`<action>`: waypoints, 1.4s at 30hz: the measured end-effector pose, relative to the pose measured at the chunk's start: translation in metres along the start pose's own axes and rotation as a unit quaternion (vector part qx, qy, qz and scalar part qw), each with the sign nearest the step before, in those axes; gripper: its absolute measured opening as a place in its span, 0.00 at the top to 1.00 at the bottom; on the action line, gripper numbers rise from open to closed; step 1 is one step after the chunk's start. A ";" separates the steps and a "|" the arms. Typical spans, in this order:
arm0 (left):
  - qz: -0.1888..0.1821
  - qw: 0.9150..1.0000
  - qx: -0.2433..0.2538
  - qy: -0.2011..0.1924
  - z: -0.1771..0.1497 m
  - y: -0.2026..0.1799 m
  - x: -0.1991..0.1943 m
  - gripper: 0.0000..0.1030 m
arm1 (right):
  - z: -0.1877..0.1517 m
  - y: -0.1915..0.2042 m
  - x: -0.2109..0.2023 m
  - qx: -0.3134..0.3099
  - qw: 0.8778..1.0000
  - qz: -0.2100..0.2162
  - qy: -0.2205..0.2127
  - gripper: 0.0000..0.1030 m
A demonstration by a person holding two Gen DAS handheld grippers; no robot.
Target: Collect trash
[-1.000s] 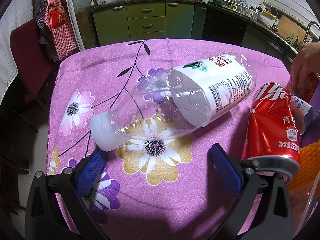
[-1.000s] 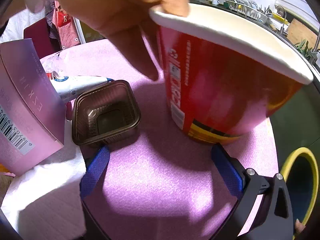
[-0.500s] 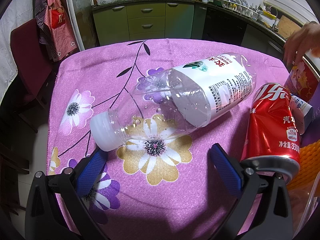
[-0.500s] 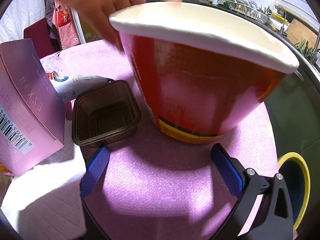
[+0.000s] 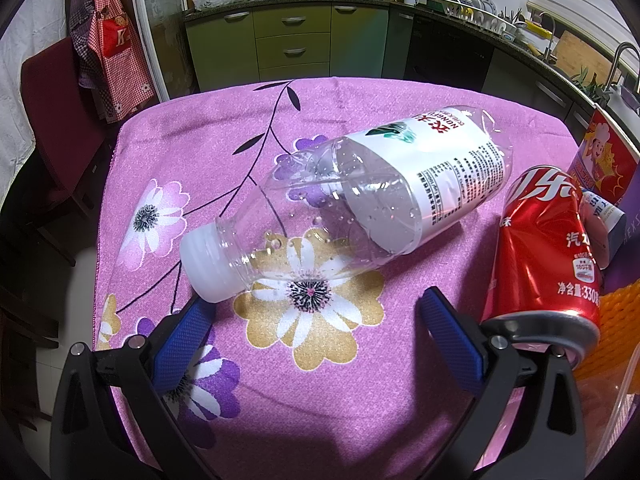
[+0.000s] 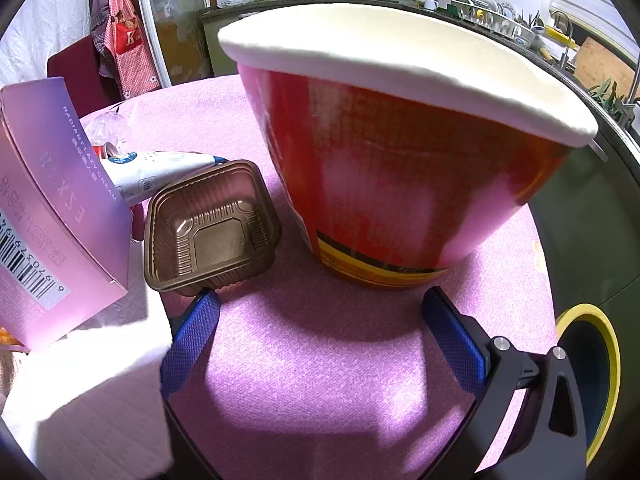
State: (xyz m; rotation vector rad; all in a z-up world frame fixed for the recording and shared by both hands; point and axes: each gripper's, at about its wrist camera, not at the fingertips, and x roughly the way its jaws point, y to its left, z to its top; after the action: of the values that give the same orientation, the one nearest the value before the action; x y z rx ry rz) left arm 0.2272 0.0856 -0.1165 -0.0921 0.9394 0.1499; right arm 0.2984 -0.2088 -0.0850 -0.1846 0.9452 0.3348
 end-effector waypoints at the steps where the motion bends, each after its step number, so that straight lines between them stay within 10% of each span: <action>1: 0.000 1.000 0.000 0.000 0.000 0.000 0.000 0.05 | 0.000 0.000 0.000 0.000 1.000 0.000 0.000 0.03; 21: 0.000 1.000 0.000 0.000 0.000 0.000 0.000 0.05 | -0.045 -0.007 -0.039 -0.026 0.998 0.021 0.045 0.04; 42: 0.000 1.000 0.000 0.000 0.000 0.000 0.000 0.05 | -0.111 0.000 -0.079 -0.001 1.000 0.003 0.000 0.03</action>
State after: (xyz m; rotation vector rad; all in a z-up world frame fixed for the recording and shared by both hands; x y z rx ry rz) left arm 0.2272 0.0858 -0.1168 -0.0916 0.9391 0.1496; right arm 0.1711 -0.2576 -0.0848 -0.1830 0.9462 0.3413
